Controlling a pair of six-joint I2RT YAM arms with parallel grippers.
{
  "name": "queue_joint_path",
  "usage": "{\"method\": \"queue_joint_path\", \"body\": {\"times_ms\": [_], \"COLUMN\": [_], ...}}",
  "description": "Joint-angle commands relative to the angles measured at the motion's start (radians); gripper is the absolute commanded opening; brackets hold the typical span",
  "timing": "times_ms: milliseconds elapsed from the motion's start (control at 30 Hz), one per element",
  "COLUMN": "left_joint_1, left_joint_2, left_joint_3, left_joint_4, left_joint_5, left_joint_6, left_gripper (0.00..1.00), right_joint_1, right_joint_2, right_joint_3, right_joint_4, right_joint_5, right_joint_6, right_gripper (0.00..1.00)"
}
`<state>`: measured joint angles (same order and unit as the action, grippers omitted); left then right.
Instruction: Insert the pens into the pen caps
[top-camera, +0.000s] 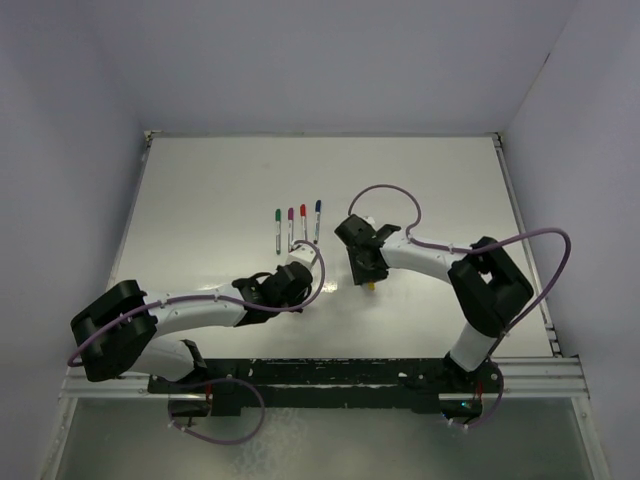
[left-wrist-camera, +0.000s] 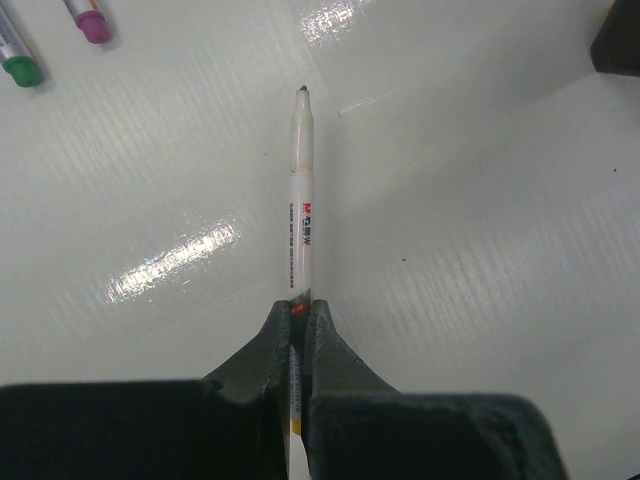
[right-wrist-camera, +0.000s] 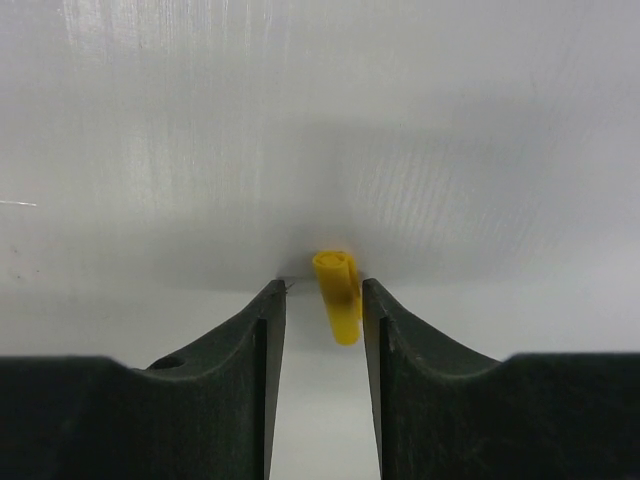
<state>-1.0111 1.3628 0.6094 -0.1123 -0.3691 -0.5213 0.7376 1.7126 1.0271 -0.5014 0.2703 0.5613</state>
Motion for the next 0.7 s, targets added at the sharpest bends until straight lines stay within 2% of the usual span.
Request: {"method": "queue_joint_path", "body": {"times_ms": [0, 433, 533, 667], "left_joint_1": [-0.004, -0.004, -0.004, -0.004], "left_joint_2": [-0.022, -0.024, -0.029, -0.032], "left_joint_3": [0.015, 0.014, 0.012, 0.012], "left_joint_4": [0.033, 0.018, 0.011, 0.01], "left_joint_5": [-0.022, -0.035, -0.041, -0.044], "left_joint_6": [-0.011, -0.024, -0.026, -0.027], "left_gripper": [0.0, 0.0, 0.0, 0.0], "right_joint_1": [-0.028, -0.054, -0.054, -0.054], "right_joint_2": [-0.035, -0.054, -0.058, -0.06], "right_joint_3": [-0.011, -0.091, -0.098, -0.111], "right_joint_4": [0.02, 0.051, 0.045, 0.044], "right_joint_5": [-0.017, -0.139, -0.154, -0.166], "right_joint_6": [-0.025, -0.036, -0.032, -0.028], "right_gripper": [0.39, 0.27, 0.19, 0.0]}}
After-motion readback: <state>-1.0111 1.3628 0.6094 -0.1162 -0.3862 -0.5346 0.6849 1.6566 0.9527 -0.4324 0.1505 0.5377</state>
